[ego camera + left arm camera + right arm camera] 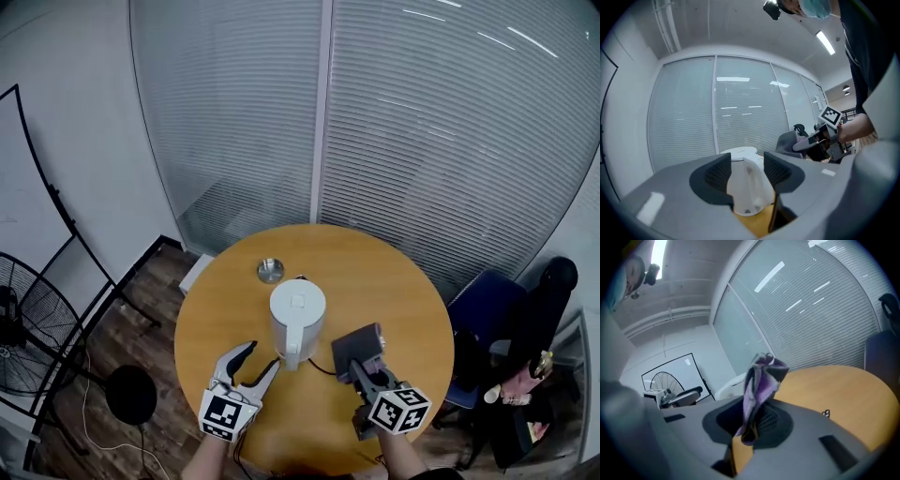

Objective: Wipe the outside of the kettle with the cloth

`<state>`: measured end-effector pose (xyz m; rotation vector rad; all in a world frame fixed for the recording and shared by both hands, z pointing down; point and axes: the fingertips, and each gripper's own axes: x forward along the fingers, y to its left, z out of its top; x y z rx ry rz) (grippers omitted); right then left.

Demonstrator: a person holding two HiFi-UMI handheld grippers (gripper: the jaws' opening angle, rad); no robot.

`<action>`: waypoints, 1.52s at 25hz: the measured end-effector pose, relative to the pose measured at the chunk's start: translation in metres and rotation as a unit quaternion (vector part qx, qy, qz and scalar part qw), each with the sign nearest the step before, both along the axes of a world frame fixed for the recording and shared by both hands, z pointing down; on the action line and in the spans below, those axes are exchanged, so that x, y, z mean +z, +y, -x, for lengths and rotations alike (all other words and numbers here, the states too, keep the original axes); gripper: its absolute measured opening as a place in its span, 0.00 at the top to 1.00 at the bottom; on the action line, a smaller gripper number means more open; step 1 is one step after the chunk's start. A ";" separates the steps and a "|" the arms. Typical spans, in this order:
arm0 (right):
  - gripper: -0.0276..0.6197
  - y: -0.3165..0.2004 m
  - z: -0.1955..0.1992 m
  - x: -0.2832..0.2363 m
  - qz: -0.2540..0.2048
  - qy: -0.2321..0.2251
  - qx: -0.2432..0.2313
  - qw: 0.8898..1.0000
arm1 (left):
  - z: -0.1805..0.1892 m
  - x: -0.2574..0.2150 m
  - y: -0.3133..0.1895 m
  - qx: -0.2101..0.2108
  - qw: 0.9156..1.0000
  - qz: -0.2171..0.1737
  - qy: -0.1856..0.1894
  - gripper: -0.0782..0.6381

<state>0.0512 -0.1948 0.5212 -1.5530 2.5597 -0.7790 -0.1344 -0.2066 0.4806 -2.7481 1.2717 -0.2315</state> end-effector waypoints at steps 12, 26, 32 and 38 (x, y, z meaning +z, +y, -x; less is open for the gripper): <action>0.89 0.086 0.025 -0.018 -0.013 0.000 0.022 1.000 | 0.050 0.019 0.078 0.003 0.998 0.052 0.025 0.88; 0.89 0.136 -0.006 -0.022 -0.011 0.006 -0.070 0.997 | 0.021 0.033 0.171 -0.092 0.991 0.084 0.049 0.88; 0.89 0.161 -0.026 -0.010 -0.001 0.008 -0.103 0.995 | -0.005 0.044 0.210 -0.113 0.989 0.088 0.040 0.88; 0.89 0.181 -0.034 -0.001 0.005 0.009 -0.134 0.991 | -0.020 0.047 0.240 -0.142 0.984 0.096 0.052 0.88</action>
